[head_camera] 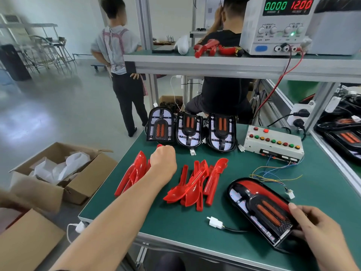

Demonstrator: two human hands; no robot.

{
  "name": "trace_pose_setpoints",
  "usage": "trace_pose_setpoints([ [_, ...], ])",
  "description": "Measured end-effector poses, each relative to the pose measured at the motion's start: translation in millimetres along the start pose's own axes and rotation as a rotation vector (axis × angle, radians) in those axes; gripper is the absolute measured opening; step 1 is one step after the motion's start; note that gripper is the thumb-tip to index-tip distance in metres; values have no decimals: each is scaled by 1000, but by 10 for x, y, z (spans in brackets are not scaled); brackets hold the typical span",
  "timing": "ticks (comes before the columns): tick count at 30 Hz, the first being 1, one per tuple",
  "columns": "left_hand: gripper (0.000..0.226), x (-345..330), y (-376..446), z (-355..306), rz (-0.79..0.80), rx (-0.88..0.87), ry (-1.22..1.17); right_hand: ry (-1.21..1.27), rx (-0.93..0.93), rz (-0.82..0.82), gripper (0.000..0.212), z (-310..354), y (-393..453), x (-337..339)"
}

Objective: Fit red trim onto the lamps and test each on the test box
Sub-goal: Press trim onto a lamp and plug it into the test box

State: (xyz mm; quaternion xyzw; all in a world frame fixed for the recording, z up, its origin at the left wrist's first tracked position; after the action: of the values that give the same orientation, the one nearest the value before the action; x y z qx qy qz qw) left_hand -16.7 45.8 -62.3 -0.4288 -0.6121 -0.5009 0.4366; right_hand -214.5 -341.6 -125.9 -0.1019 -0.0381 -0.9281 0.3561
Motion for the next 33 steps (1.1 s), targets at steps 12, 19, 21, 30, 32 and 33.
trace_pose_setpoints([
  [12,16,192,5,74,-79,147,-733,17,-63,9,16,-25,-19,9],
  [19,26,295,-867,-591,324,308,-1611,10,-57,55,22,19,-77,-52],
  [21,24,166,-1106,-795,330,327,-1535,17,-54,89,18,44,-84,-85],
  [30,15,-144,-1655,-1277,429,469,-1487,63,8,-2,15,66,-147,-64],
  [32,15,-150,-1648,-1272,397,391,-1319,3,84,-63,13,86,-187,-27],
  [33,16,-144,-1641,-1278,387,345,-1246,-27,126,-86,14,118,-222,-18],
])
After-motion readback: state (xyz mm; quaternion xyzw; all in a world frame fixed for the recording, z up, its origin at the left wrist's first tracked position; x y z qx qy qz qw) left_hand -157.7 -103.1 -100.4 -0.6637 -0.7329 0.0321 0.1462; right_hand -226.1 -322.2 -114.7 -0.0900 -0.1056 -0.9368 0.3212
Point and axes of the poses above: each hand's wrist, its own y-axis towards the middle knuckle, its own x-axis out of the back of the hand, z = x × y, the point moved 7 cm from there along y, towards the middle knuckle, and after that the axes turned 14 degrees about -z, right-handed, at the moved point
